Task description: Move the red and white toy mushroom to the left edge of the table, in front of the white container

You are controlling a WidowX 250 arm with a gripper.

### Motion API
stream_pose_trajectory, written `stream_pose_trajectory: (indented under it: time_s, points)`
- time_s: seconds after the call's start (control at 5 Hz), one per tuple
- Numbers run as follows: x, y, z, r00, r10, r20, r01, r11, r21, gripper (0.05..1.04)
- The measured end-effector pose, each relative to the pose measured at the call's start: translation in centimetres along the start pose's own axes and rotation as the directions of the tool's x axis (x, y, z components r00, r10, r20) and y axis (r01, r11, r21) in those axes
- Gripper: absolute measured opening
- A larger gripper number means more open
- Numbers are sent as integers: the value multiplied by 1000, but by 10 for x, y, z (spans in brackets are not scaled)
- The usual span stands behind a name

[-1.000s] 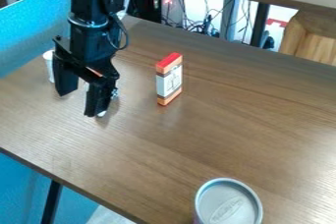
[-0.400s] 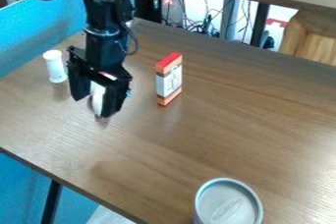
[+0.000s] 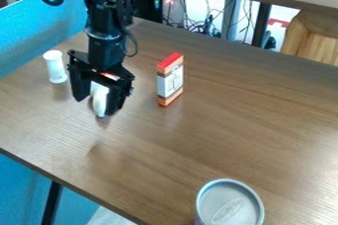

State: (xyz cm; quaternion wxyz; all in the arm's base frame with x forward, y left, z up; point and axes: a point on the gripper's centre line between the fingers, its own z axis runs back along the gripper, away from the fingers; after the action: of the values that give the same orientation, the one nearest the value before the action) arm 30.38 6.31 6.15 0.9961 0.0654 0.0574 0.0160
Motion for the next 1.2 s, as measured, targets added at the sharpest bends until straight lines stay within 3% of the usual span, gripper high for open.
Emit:
stream_pose_trajectory:
  time_s: [0.2, 0.4, 1.0, 1.2]
  points:
    - [3, 7, -7, 997, 81, 12, -80, 995, -56, 1000]
    - [6, 10, -14, 990, 140, -10, -140, 984, -113, 1000]
    - [12, 15, -20, 950, 310, -14, -307, 932, -191, 1000]
    - [17, 21, -23, 940, 342, -12, -337, 921, -195, 1000]
